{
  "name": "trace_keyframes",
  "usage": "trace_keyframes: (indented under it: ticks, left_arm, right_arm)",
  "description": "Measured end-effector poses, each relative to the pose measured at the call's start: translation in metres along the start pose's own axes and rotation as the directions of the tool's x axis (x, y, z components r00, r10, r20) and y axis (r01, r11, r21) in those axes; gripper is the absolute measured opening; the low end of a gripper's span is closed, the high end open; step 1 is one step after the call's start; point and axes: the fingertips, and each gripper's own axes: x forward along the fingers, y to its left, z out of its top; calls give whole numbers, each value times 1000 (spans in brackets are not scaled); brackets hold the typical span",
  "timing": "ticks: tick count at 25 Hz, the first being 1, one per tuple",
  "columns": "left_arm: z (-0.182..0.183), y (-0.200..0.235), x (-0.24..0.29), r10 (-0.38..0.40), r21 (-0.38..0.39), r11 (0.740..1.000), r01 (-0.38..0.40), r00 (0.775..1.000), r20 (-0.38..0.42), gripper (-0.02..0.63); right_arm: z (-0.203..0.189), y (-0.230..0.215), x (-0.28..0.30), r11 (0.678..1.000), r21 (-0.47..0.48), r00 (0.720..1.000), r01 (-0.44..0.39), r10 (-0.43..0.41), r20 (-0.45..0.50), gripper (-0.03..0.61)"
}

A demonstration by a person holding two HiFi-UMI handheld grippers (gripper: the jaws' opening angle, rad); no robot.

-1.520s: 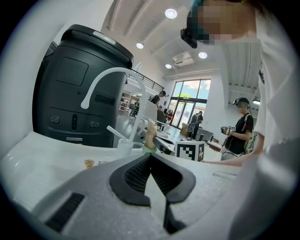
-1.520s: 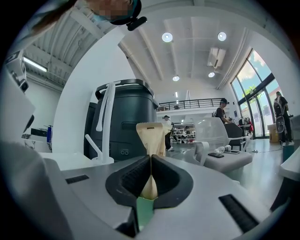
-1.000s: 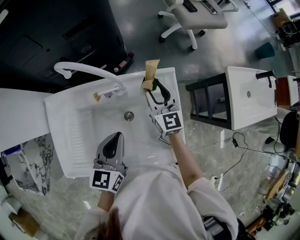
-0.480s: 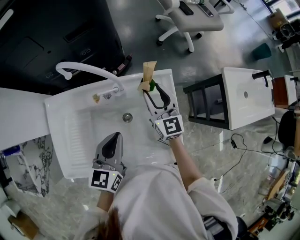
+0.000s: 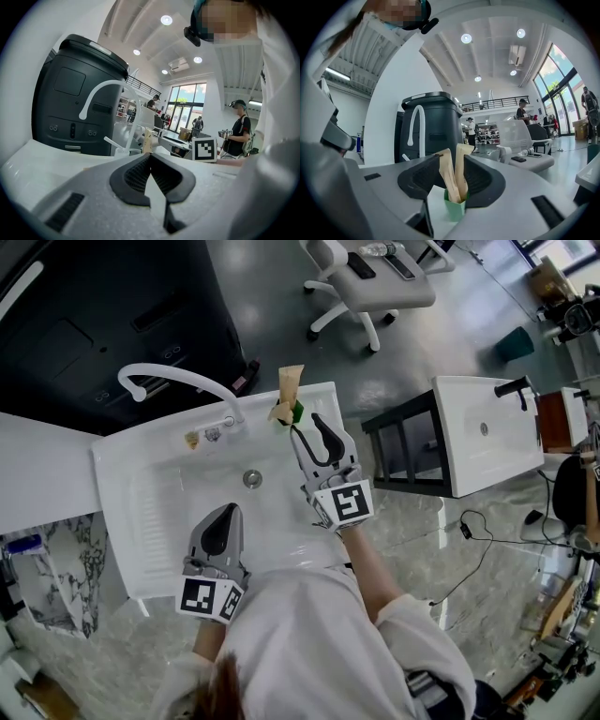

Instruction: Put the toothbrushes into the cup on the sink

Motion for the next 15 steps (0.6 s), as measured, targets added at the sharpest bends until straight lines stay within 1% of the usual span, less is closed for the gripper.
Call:
trace_keyframes:
  ticks: [2,7,11,15]
  left_arm:
    - [4,-2,-2,1,7,1000,-1,1000,12,12]
    - [15,-6,-9,3,30,1000,-5,999,47,12]
    - [23,-9,-19,10,45,999,-13,997,75,14]
    - [29,-13,-32,16,59,998,-21,995,99,13]
  right_arm:
    - [15,1,-8,1000,0,1000,6,-6,27,152]
    - [52,-2,-31,998,39,995,47,-50,89,92]
    - [69,0,-55,995,68,992,72,-78,98,52]
    - [89,3,-85,990,117,990,84,-96,104,31]
